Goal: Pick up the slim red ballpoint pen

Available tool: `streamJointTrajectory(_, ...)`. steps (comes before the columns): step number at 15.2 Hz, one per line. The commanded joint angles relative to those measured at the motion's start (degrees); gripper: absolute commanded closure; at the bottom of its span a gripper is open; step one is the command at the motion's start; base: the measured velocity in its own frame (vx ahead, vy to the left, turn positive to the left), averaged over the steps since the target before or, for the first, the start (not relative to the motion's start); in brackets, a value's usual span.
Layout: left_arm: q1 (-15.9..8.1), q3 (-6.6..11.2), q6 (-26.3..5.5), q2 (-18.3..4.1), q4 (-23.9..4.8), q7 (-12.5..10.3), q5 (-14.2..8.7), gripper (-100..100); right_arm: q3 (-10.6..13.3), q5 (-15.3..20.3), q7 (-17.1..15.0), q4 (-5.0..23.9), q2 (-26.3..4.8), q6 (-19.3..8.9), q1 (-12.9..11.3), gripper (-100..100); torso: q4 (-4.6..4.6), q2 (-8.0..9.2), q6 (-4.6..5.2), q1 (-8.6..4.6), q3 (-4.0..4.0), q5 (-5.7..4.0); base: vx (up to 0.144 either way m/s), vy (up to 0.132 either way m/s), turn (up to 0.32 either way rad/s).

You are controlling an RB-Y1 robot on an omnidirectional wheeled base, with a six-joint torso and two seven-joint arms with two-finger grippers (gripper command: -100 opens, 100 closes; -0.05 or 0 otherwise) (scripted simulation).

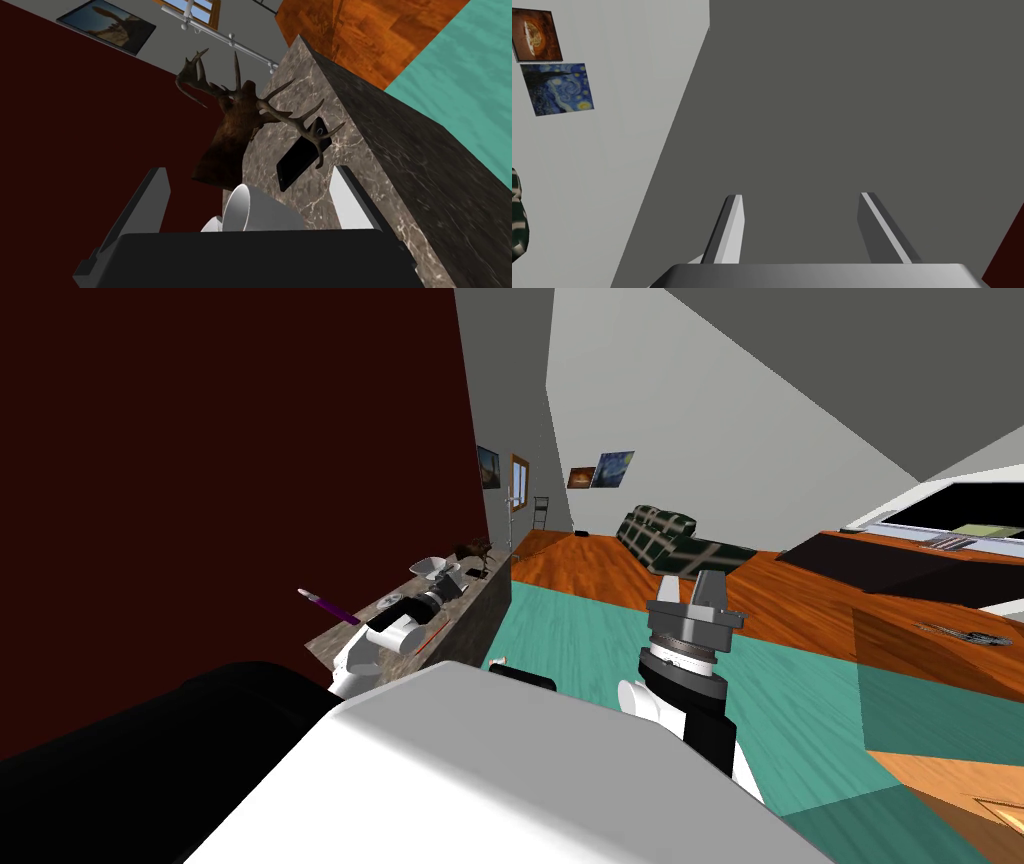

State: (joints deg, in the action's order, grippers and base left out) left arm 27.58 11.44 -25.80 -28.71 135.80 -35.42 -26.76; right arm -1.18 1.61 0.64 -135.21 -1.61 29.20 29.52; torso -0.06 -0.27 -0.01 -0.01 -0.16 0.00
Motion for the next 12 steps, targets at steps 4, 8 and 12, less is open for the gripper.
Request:
streamJointTrajectory(4,0.1,1.00,-6.5,-1.2,-0.3,-2.2,-1.8,-100,0.0,0.0,0.0,0.0,0.0,0.0,0.0,0,-0.01,-0.05,-0.01,0.01,-0.03,0.00,0.068,-0.006,0.030)
streamJointTrajectory(8,0.2,1.87,-11.2,-2.2,-0.8,-4.0,-3.4,-100,0.0,0.0,0.0,0.0,0.0,0.0,0.0,0,0.00,-0.02,-0.01,0.01,-0.01,0.00,0.059,-0.008,0.038)
streamJointTrajectory(12,0.3,2.73,-16.0,-3.1,-1.3,-5.8,-5.0,-100,0.0,0.0,0.0,0.0,0.0,0.0,0.0,0,0.00,-0.01,-0.01,0.03,0.00,0.01,0.057,-0.002,0.037)
